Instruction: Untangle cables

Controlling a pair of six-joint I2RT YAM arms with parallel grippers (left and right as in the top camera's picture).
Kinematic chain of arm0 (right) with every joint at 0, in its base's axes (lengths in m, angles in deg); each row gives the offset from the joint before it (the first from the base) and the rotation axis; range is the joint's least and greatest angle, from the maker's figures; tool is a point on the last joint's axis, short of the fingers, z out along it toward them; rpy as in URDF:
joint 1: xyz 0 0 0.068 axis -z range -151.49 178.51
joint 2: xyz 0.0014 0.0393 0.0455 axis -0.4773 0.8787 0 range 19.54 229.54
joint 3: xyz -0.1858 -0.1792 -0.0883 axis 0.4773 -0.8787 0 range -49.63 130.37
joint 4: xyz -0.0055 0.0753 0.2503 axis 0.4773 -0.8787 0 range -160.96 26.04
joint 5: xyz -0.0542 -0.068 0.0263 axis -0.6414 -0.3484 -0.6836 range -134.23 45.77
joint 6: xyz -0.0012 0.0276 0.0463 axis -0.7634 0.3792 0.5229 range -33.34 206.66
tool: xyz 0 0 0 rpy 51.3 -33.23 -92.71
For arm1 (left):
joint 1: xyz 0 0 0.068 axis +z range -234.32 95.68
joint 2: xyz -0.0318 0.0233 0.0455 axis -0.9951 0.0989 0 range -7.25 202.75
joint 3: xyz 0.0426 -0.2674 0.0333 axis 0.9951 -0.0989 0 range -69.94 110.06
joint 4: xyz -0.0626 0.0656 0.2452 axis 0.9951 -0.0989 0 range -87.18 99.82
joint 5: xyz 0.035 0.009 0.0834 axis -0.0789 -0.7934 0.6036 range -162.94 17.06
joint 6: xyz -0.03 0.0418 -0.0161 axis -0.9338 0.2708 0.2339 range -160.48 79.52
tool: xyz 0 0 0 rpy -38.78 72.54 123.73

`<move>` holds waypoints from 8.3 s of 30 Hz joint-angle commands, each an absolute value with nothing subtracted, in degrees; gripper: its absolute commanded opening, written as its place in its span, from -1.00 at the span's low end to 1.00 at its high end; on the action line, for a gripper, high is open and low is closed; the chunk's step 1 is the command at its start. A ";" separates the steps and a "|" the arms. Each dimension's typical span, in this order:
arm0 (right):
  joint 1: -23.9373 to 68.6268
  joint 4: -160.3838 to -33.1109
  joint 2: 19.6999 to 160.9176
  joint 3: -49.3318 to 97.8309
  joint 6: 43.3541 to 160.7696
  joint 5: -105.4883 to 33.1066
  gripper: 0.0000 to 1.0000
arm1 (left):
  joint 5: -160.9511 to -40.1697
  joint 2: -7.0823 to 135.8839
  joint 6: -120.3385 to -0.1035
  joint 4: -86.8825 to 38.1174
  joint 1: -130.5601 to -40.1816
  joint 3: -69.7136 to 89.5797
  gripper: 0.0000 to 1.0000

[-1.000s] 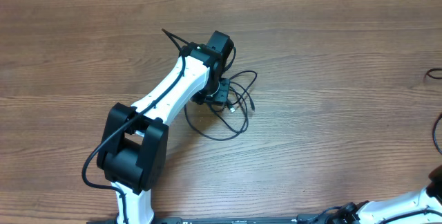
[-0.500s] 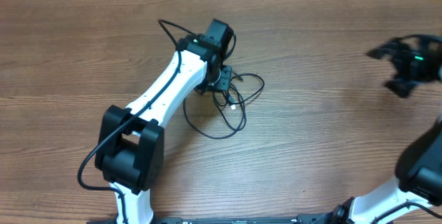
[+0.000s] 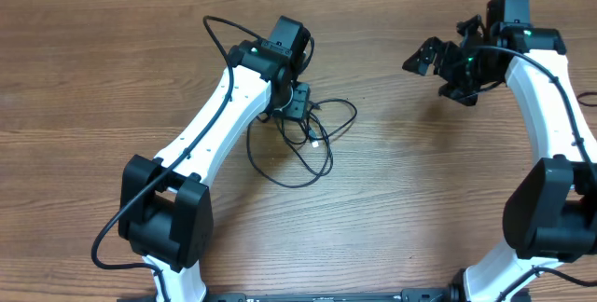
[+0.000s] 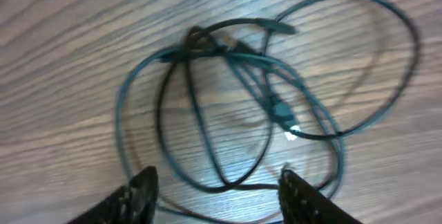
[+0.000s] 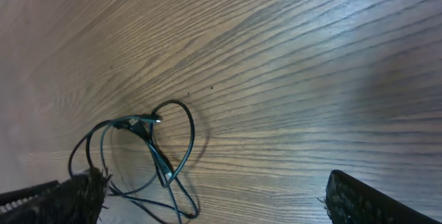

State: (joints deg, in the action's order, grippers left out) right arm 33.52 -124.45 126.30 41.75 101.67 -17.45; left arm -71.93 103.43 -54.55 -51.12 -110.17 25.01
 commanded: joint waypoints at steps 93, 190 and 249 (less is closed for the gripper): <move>-2.60 -97.79 124.48 26.71 115.07 -14.24 0.98 | -63.64 76.24 -64.80 -56.52 -104.57 30.22 -0.92; 35.58 -109.33 125.75 61.00 90.91 -33.21 0.56 | -92.78 73.00 -48.47 -43.58 -80.51 11.88 0.54; 19.93 -81.17 121.92 34.21 118.94 -5.76 -0.92 | -89.19 109.85 -64.95 -39.21 -101.77 5.41 -0.92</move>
